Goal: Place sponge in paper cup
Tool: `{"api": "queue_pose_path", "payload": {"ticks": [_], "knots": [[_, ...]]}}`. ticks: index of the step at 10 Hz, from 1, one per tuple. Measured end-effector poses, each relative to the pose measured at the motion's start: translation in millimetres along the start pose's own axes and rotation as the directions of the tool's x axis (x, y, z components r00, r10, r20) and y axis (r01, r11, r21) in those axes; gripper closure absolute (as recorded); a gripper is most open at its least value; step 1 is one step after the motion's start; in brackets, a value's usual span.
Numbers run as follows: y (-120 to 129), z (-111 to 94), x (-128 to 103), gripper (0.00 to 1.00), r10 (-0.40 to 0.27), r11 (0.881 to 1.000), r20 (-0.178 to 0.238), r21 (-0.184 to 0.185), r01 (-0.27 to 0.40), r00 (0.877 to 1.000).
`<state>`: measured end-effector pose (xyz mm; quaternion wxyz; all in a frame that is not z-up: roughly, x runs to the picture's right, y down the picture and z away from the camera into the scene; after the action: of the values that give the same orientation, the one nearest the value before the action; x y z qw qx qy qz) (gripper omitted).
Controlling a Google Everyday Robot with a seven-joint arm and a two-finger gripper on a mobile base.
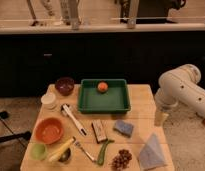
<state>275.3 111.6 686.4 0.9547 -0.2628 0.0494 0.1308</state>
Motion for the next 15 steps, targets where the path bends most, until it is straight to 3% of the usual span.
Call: {"api": "queue_pose_path", "payload": {"ticks": [3, 5, 13, 14, 15], "knots": [[3.0, 4.0, -6.2, 0.2, 0.124, 0.992, 0.05, 0.019, -0.125, 0.991], [7.8, 11.0, -13.6, 0.2, 0.162, 0.986, 0.079, 0.027, -0.165, 0.984], [7.4, 13.7, -19.4, 0.2, 0.171, 0.984, 0.096, 0.024, -0.174, 0.981], [9.0, 16.6, -23.3, 0.2, 0.181, 0.983, 0.141, 0.002, -0.183, 0.973], [14.7, 23.9, -29.7, 0.2, 0.193, 0.981, 0.215, -0.022, -0.193, 0.957]]}}
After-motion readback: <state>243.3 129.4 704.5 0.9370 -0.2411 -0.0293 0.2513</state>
